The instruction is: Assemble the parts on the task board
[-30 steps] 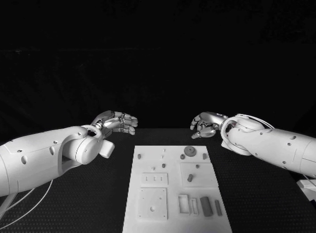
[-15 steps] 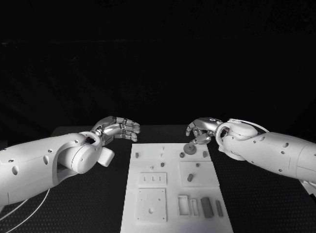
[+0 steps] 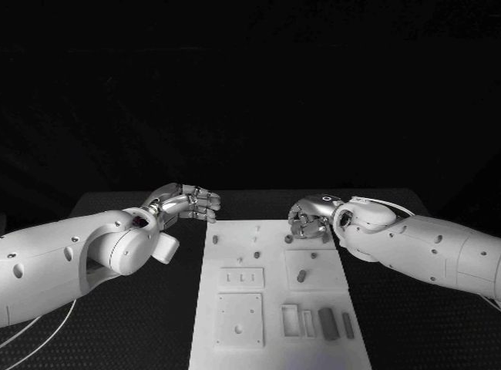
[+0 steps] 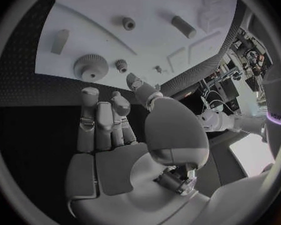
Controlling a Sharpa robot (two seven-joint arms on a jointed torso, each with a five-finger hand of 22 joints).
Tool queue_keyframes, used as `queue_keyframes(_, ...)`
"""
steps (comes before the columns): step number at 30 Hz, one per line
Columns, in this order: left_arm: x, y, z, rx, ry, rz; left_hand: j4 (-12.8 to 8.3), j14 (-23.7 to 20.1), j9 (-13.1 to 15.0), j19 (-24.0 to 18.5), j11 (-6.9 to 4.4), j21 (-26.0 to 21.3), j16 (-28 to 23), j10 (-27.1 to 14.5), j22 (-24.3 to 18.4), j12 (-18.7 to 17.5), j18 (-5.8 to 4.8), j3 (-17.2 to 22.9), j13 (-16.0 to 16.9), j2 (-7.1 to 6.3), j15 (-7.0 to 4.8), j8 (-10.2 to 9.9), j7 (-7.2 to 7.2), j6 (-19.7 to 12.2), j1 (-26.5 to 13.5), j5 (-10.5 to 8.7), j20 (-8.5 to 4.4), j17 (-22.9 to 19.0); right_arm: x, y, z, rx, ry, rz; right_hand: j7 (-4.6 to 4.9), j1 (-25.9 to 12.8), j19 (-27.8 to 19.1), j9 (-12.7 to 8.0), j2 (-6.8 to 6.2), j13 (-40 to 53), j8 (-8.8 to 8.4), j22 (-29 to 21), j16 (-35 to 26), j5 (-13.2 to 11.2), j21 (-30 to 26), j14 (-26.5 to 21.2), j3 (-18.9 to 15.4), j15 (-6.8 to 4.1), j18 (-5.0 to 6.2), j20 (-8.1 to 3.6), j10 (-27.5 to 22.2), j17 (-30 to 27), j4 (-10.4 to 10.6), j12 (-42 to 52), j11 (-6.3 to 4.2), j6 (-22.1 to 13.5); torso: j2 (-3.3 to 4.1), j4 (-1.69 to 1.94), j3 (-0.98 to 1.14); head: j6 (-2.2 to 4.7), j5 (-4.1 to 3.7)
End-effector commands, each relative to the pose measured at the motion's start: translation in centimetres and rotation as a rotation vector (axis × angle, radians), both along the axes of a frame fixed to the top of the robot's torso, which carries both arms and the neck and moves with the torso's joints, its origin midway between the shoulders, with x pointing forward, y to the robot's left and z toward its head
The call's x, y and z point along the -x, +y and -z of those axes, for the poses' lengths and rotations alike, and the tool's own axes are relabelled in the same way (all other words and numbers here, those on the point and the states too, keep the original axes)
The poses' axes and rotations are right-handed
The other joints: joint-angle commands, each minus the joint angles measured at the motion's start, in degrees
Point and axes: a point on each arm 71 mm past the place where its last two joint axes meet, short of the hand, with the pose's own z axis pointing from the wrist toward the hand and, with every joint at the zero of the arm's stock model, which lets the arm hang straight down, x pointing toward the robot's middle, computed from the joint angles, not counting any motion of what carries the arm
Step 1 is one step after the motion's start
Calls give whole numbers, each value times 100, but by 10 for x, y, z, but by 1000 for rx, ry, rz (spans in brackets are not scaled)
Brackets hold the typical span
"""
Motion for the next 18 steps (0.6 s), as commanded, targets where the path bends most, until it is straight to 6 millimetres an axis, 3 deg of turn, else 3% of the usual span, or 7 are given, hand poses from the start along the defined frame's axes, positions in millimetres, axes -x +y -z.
queue_keyframes(1, 1, -3, -2, 9, -12, 23, -6, -37, -10, -33, 50, -21, -30, -5, 6, -24, 90, -37, -6, -5, 20, -38, 47, -2, -56, -23, -8, 7, 2, 3, 4, 32, -10, -15, 21, -46, -1, 11, 11, 31, -20, 144, 37, -7, 29, 53, 40, 4, 80, -61, 53, 28, -8, 58, 1, 30, 62, 16, -11, -13, -3)
queue_keyframes(18, 3, -4, -2, 12, -7, 32, 0, -39, -18, -38, 56, -27, -47, -8, 11, -48, 90, -44, -6, 0, 22, -52, 61, -10, -82, -23, -5, 24, -2, 4, 10, 36, -34, -2, 18, -67, 16, 26, 38, 142, -27, 140, 107, -8, 107, 163, 67, 1, 80, -85, 178, 139, -4, 205, -2, 51, 209, 31, -25, 13, -21)
